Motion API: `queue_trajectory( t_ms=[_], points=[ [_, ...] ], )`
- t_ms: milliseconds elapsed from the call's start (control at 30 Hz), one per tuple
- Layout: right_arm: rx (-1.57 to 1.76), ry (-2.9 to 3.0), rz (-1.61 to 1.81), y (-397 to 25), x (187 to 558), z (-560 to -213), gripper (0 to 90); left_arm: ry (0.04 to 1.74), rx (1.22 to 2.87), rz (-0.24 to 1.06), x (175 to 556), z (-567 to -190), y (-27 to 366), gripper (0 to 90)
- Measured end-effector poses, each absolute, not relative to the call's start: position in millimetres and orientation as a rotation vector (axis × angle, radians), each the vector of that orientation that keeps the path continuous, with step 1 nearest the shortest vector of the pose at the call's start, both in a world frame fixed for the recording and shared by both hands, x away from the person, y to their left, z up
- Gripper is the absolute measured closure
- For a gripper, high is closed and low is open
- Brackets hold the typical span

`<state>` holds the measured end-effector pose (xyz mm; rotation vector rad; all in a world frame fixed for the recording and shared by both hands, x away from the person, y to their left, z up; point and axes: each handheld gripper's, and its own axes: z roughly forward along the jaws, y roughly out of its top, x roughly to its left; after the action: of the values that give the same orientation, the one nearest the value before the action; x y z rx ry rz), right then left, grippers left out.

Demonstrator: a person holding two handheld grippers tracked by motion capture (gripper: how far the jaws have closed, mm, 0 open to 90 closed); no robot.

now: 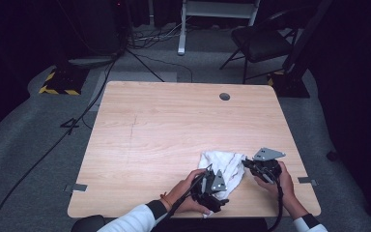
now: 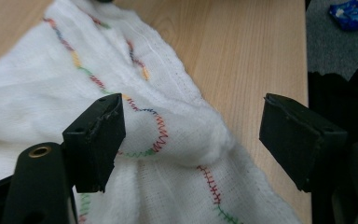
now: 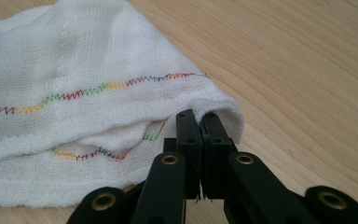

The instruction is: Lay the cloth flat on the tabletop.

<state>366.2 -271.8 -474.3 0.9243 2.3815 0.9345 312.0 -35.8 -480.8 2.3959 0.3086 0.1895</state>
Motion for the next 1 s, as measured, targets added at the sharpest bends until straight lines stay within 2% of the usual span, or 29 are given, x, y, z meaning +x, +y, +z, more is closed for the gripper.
queue_trajectory(
  t_ms=[267, 300, 400, 567, 833, 1000],
  points=[
    [0.907, 2.383, 0.933, -272, 365, -473, 88.2, 0.322, 2.396, 0.158, 333, -483, -28, 60.4],
    [0.906, 2.383, 0.933, -273, 364, -473, 88.2, 0.322, 2.396, 0.158, 333, -483, -28, 67.7],
    [0.911, 2.373, 0.945, -275, 364, -471, 88.3, 0.319, 2.372, 0.176, 342, -473, -16, 77.4],
    [0.920, 2.346, 0.974, -280, 363, -465, 88.5, 0.338, 2.329, 0.219, 351, -459, 0, 81.0],
    [0.919, 2.297, 1.039, -289, 360, -447, 88.6, 0.463, 2.146, 0.311, 372, -416, 55, 81.4],
    [0.907, 2.254, 1.080, -295, 359, -430, 88.7, 0.505, 2.111, 0.369, 376, -402, 77, 81.6]
  ],
)
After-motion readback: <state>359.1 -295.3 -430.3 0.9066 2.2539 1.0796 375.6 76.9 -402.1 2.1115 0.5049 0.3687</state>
